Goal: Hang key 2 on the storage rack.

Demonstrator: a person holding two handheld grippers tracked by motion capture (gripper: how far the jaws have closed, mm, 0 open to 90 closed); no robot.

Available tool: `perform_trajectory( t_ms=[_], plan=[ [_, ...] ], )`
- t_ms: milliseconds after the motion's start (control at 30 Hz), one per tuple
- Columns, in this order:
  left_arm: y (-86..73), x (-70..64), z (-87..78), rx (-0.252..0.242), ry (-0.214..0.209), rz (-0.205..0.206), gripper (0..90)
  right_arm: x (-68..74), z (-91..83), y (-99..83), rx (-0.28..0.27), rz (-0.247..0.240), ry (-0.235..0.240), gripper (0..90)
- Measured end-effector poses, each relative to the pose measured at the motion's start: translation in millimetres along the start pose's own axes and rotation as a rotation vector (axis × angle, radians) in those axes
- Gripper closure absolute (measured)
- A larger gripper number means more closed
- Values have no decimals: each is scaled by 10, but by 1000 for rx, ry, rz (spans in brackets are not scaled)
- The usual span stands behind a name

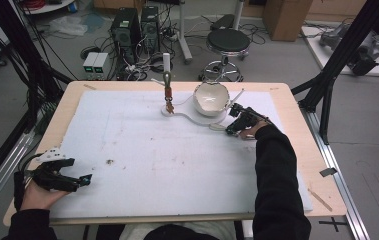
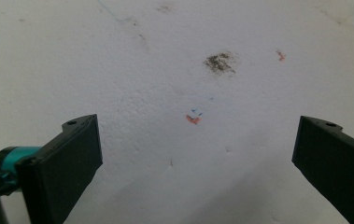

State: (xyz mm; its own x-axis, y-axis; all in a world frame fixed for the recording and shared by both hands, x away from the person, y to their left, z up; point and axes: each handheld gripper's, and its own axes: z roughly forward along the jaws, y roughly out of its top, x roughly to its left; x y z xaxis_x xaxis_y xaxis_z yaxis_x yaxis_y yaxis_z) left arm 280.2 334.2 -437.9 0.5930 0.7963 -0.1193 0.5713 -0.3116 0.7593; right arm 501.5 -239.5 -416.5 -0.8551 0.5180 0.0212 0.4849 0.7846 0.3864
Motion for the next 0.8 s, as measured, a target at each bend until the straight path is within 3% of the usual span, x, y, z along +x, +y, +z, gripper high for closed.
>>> perform_trajectory(
  t_ms=[133,267,467,800],
  plan=[
    [1,5,0,3,0,2,19,19,-10,-22,0,-16,23,817],
    [3,3,3,1,-3,0,19,32,-25,-43,5,3,59,817],
    [1,1,2,-1,-1,1,19,43,-53,-69,-9,26,70,817],
    [5,10,15,2,-5,3,19,55,-207,-228,-79,83,104,816]
  ],
)
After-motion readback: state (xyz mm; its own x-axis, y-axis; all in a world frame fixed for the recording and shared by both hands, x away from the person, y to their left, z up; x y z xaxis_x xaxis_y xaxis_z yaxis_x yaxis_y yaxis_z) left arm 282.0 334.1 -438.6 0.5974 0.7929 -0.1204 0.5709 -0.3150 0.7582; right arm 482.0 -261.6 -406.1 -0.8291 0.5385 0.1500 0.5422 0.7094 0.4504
